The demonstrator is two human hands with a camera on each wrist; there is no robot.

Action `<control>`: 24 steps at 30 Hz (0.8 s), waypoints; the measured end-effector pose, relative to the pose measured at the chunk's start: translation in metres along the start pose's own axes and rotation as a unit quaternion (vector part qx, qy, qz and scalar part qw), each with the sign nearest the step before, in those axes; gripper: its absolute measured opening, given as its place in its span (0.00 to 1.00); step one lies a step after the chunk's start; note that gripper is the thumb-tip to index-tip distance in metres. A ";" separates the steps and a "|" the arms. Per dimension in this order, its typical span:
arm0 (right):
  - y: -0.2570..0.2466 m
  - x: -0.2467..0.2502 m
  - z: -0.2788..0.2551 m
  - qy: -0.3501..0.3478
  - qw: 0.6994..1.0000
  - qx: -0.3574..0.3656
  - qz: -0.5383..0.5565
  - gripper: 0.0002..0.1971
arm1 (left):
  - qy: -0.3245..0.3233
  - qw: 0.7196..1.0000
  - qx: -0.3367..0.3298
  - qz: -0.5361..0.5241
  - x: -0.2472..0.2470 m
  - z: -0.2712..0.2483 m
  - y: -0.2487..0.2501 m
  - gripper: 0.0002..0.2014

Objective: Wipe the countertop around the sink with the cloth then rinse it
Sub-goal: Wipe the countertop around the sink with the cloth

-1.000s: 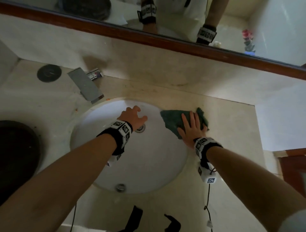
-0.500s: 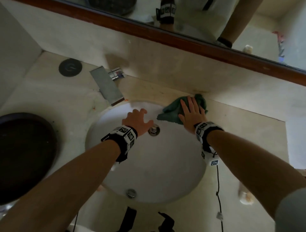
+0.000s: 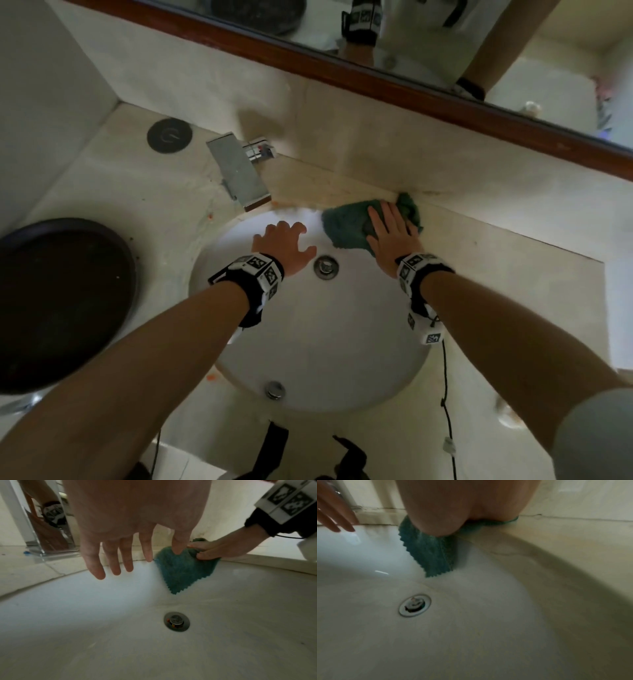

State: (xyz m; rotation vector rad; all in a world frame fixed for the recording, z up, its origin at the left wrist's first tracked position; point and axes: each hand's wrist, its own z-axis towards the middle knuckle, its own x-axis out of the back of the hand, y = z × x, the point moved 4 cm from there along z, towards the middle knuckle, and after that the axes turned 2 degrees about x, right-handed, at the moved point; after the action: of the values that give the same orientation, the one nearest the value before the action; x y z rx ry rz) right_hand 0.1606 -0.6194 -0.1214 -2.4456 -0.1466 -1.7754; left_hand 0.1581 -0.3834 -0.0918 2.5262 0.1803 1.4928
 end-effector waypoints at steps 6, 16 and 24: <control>0.042 -0.022 -0.074 -0.034 0.995 -0.092 0.010 0.30 | 0.002 0.999 -0.034 -0.013 0.009 -0.009 0.022 0.28; 0.035 -0.018 -0.056 -0.006 0.994 -0.105 0.027 0.31 | 0.004 0.999 0.000 -0.045 0.015 -0.008 -0.009 0.27; -0.002 0.001 0.008 0.018 0.999 -0.036 0.001 0.30 | 0.025 0.996 0.036 -0.074 0.023 -0.009 -0.052 0.27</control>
State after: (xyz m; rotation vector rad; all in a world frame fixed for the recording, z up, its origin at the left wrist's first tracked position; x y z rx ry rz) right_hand 0.1683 -0.6160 -0.1230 -2.4582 -0.0777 -1.8549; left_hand 0.1615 -0.3271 -0.0802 2.4703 0.4275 1.5183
